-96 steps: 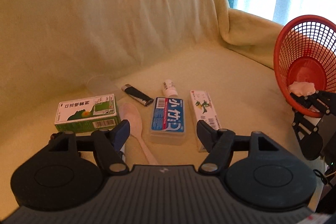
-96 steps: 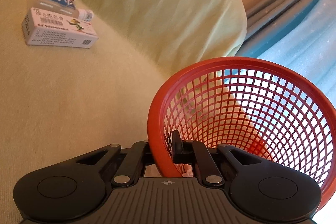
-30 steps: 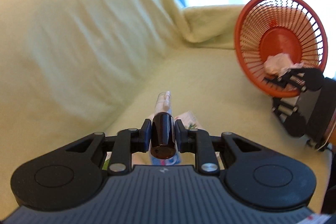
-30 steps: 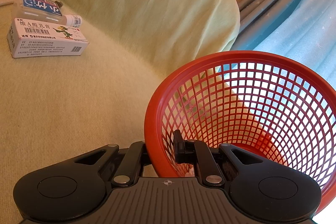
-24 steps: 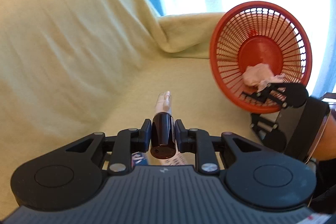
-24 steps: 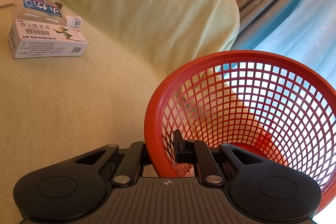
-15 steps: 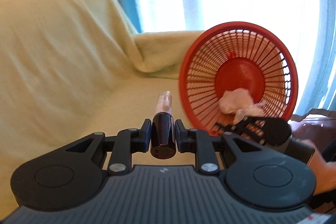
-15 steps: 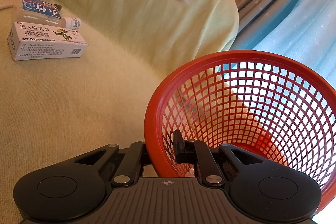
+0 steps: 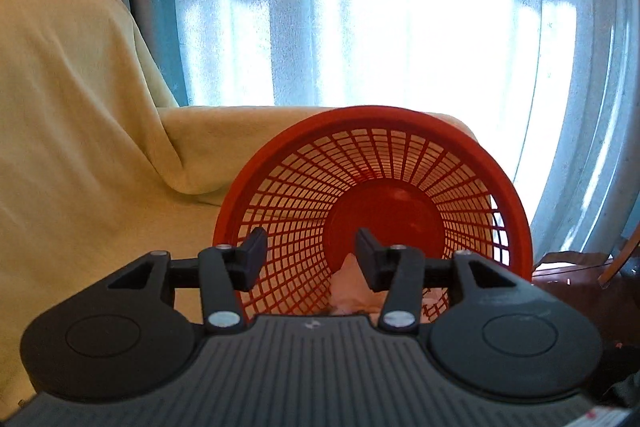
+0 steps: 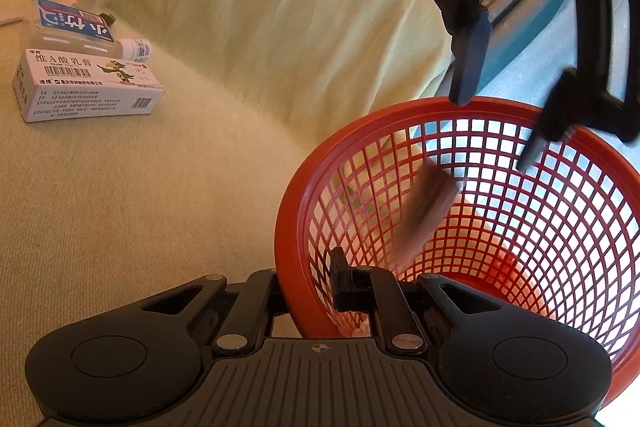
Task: Organize objects
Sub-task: 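Carry the bottle to the basket and release it inside, then return the left gripper and grasp the purple scrunchie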
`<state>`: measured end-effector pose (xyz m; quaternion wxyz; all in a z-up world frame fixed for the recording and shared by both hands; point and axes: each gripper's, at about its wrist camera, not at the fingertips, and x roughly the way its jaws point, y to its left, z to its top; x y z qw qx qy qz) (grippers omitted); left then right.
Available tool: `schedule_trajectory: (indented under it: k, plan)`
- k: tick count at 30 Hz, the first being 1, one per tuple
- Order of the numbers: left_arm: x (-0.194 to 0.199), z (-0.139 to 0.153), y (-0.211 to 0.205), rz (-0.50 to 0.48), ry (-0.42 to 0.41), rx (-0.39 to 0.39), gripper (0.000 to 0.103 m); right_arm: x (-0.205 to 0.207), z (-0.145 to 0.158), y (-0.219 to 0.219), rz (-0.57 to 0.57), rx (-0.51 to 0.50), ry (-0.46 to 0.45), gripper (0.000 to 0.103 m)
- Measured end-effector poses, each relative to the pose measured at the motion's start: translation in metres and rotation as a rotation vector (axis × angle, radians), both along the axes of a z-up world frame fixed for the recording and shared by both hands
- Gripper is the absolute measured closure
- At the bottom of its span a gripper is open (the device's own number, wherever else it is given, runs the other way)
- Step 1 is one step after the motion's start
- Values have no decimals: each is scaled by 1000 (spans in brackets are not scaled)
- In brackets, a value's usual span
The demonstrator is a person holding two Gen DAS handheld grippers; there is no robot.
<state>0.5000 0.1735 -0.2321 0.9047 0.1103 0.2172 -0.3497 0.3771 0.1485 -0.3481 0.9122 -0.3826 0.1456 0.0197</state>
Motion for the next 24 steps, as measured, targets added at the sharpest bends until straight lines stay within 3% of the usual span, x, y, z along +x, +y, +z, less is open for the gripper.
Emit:
schedule_trajectory:
  k: [4, 8, 19, 24]
  plan:
    - [-3, 7, 19, 43, -10, -8, 60, 1, 1, 0, 2, 4, -2, 97]
    - [-7, 10, 64, 152, -3, -8, 59, 4, 2, 1, 0, 9, -1, 97]
    - [-36, 0, 244, 602, 7, 95, 56, 1, 2, -1, 3, 12, -3, 97]
    - [-55, -34, 297, 770, 102, 170, 54, 1, 2, -2, 2, 12, -2, 97]
